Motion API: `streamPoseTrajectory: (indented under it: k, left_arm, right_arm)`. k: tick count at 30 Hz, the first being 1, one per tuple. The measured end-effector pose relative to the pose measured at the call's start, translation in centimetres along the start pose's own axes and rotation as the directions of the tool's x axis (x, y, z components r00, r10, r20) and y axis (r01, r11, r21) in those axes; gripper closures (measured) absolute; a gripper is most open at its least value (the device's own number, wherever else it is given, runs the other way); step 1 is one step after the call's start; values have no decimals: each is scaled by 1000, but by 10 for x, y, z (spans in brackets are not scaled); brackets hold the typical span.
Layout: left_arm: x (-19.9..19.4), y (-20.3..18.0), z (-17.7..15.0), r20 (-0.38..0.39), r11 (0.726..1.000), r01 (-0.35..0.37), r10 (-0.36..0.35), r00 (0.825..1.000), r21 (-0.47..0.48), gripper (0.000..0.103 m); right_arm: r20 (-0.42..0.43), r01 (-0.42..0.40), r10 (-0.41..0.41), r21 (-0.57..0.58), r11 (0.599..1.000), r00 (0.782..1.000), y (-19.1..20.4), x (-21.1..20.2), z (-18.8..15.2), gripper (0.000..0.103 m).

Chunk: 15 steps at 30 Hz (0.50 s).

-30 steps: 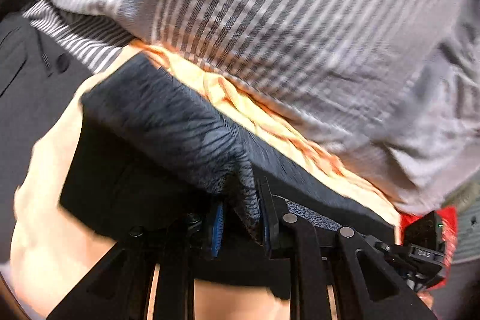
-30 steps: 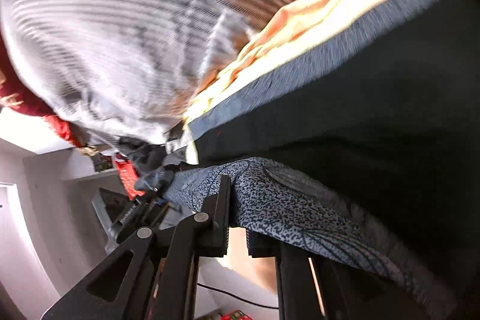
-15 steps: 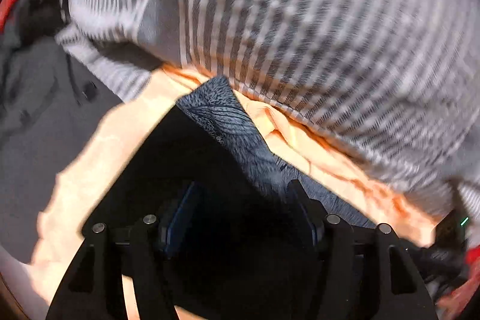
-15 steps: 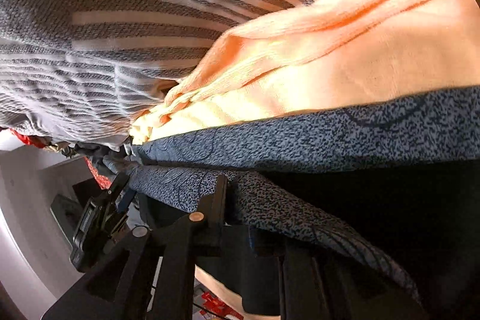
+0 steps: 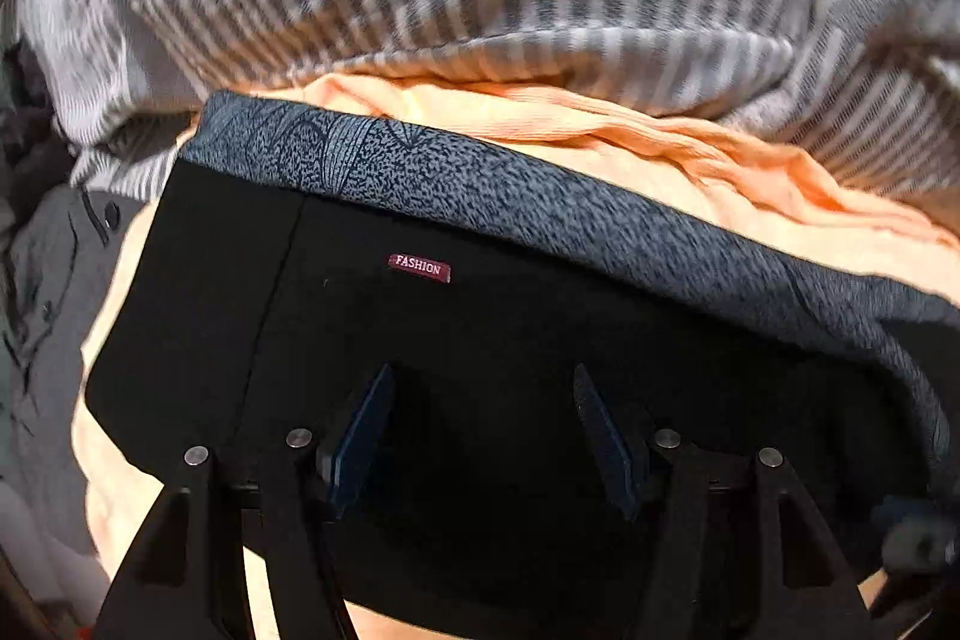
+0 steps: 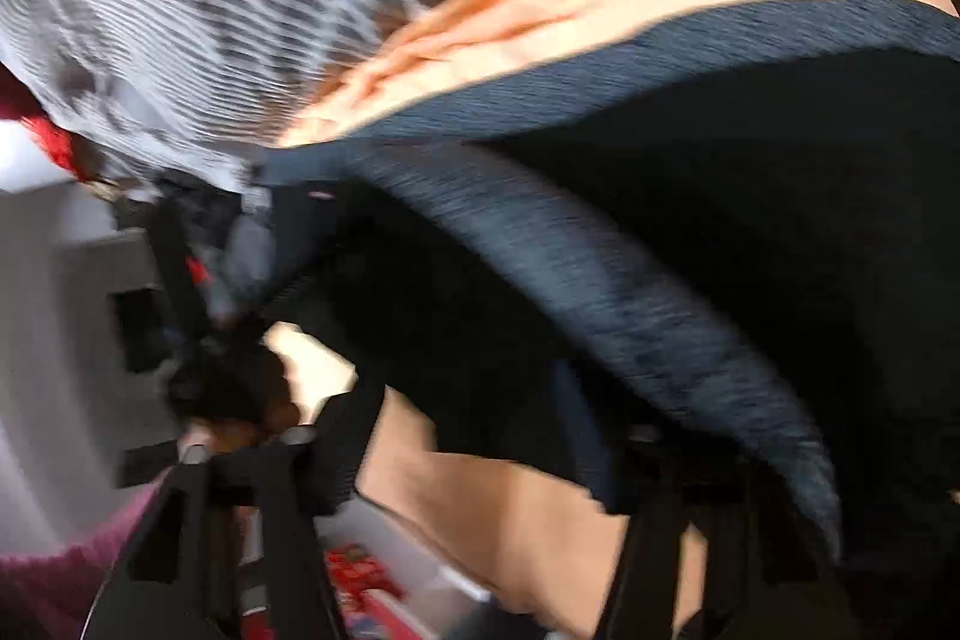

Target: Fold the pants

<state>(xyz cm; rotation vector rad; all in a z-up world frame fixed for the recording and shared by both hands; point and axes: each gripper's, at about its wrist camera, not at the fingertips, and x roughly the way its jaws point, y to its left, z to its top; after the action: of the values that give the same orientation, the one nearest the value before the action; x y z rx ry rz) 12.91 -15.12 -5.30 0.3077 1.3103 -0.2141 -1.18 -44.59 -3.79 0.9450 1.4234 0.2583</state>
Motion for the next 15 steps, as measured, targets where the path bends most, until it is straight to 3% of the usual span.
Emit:
streamPoseTrajectory:
  k: [2,6,10,12,15]
  left_arm:
    - [-6,-4,-5,-14,999,9,-8,1000,40,39]
    - [-31,-19,-20,-4,991,43,-43,999,124,39]
    - [-47,-47,-51,-43,969,159,-154,987,188,39]
    - [-52,-67,-67,-85,952,211,-197,977,221,39]
    - [-62,-96,-95,-133,916,304,-278,951,262,39]
  right_arm:
    - [66,-5,5,2,1000,998,-1,-21,-4,58]
    - [225,66,-65,1,998,972,2,-72,-36,37]
    - [322,99,-124,92,991,938,-8,-107,-96,37]
    - [338,158,-204,158,975,919,-19,-122,-135,37]
    - [343,161,-245,255,953,907,-39,-136,-194,37]
